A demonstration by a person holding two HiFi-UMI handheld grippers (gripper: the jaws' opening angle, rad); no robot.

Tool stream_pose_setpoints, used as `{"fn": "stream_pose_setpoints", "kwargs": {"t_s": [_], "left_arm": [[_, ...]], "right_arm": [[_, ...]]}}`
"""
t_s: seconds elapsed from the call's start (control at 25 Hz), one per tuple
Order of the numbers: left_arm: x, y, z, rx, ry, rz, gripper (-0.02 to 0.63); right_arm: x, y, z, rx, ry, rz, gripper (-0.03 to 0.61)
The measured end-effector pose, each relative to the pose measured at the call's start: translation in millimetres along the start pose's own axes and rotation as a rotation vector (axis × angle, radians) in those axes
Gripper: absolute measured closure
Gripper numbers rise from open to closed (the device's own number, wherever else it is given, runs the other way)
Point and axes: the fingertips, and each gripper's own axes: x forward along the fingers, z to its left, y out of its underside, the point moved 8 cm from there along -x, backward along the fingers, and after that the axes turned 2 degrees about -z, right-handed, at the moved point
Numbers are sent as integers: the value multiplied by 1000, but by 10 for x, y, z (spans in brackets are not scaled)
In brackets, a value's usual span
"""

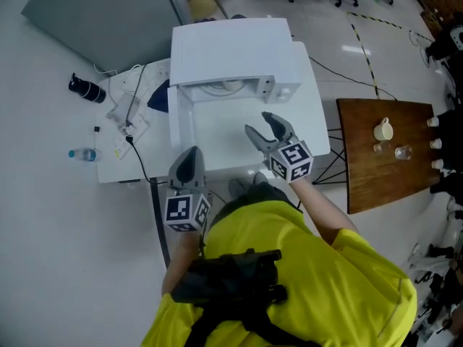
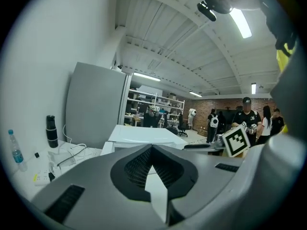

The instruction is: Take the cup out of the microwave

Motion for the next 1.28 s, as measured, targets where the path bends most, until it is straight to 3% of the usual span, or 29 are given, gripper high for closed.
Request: {"fn": "stream_pose_setpoints", "kwargs": {"t_s": [0.04,0.24,0.28,0.6,0.84,1.12,1.28], "left_arm": [[91,55,21,-6,4,16,618],[522,272,87,-8,40,66,618],[604,296,102,-4,45,69,618],[1019,517,282,4,31,77,618],[1053,587,398,-5,26,104,618],[1056,603,446,-7,2,102,618],[1069,649,474,-27,6,118,618]], "right_arm": [[203,127,-103,6,2,16,264],[1296,667,-566,-37,98,48,161],[1504,753,-654,-29,117,46,101],[2450,1162,-1119,-73,296,53,101],[2742,1115,-1211,-76,378,21,101],[2945,1208,-1325,-57,419,50,107],[2994,1181,-1293,-78,388,48,114]]}}
